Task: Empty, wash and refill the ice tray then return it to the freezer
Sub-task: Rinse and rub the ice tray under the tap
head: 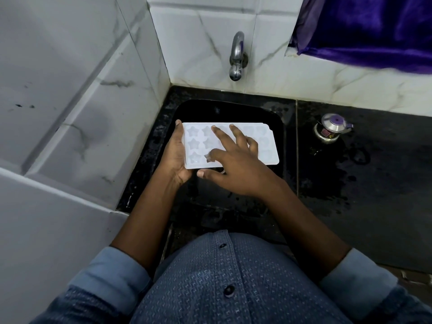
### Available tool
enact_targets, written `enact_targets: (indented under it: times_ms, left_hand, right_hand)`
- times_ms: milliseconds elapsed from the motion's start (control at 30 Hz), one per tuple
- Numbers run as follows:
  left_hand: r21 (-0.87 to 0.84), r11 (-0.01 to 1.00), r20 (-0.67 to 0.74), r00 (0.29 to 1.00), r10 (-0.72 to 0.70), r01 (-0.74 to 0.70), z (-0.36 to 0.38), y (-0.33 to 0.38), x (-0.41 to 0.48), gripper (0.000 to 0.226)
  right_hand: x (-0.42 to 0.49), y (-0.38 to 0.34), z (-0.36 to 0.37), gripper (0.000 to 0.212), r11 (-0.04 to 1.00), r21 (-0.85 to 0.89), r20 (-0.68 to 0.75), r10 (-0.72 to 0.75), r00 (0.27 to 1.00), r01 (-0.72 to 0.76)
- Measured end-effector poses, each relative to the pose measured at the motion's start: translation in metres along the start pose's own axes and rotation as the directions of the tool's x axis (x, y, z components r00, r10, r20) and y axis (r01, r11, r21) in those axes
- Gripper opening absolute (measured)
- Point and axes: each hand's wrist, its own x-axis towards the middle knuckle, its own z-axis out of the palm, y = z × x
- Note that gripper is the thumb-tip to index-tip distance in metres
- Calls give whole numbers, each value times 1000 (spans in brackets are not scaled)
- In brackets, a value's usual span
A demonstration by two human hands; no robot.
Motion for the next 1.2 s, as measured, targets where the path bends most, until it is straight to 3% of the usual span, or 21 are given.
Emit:
enact_targets:
  times_ms: [133, 367, 633, 900, 1200]
  left_hand:
    - [-11, 1000, 28, 1000, 1, 0, -1, -3, 0, 79]
    - [-14, 1000, 24, 999, 28, -28, -2, 1, -5, 73]
    - [-26, 1000, 41, 999, 3, -2, -2, 2, -6, 81]
    - [-7, 1000, 29, 1000, -8, 8, -7, 1, -8, 71]
    - [-18, 1000, -11, 1000, -7, 7, -7, 7, -10, 69]
  right_hand:
    - [0, -2, -3, 46, 998, 67, -69, -14, 998, 18]
    - [0, -10, 3, 42, 996, 34, -4, -82, 997, 82]
    - [5, -25, 6, 58, 992, -90, 84, -82, 993, 90]
    - [13, -28, 8, 46, 994, -49, 67, -99, 993, 102]
    - [17, -34, 8, 47, 993, -64, 64, -94, 993, 99]
